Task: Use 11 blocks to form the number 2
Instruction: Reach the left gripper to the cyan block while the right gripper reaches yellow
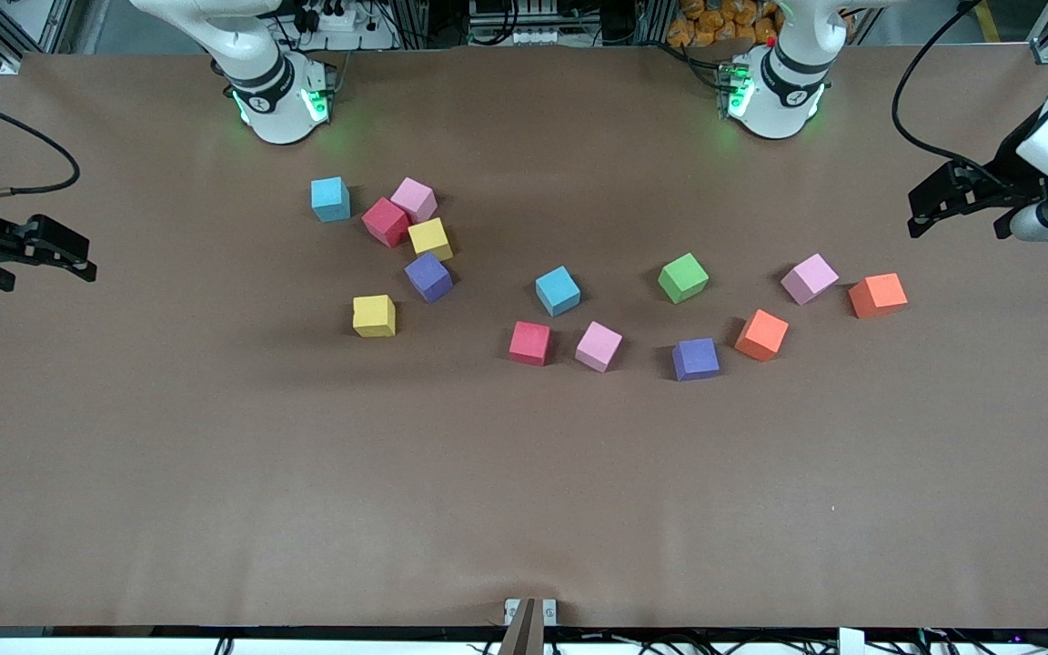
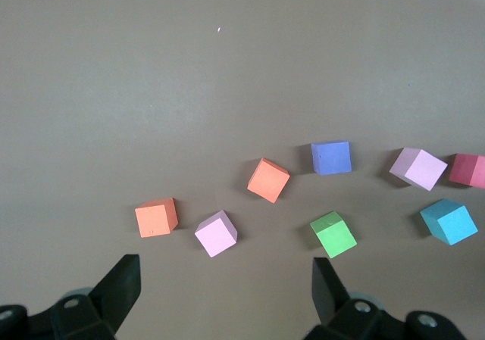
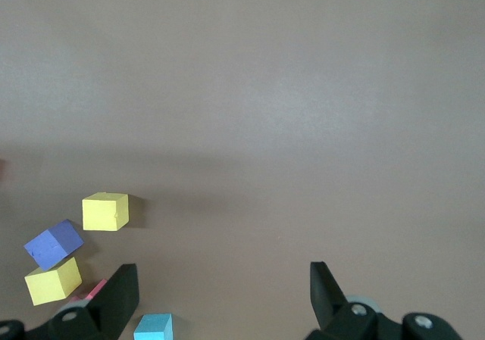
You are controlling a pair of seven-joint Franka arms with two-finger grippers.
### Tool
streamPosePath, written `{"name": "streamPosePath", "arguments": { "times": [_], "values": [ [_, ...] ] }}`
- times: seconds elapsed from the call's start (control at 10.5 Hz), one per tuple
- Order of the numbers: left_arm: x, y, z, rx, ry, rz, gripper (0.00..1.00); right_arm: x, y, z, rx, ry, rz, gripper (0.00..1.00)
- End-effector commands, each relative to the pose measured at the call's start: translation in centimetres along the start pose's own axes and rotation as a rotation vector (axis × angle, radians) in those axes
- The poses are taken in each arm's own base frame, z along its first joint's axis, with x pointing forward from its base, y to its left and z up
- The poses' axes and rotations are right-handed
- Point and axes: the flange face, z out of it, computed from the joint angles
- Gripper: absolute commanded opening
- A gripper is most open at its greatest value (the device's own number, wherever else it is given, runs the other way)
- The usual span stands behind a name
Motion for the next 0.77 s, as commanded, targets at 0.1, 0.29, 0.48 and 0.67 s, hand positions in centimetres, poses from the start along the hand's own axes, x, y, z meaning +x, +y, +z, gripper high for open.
{"name": "streamPosePath", "arguments": {
  "times": [0.1, 0.29, 0.48, 0.67],
  "values": [
    [-0.7, 0.3, -1.2, -0.019, 0.005, -0.019, 1.00, -0.1, 0.3, -0.7, 0.068, 0.007, 0.008, 1.00],
    [-0.3, 0.2, -0.3, -0.020, -0.011, -0.007, 1.00, 0.0, 0.4, -0.9, 0.058, 0.012, 0.006, 1.00],
    [-0.7, 2.3, 1.6, -0.021, -0.076, 0.036, 1.00, -0.1, 0.4, -1.0, 0.056, 0.015, 0.009, 1.00],
    [-2.2, 6.3, 4.2, -0.020, -0.160, 0.088, 1.00, 0.0, 0.3, -1.1, 0.055, 0.014, 0.007, 1.00]
  ]
}}
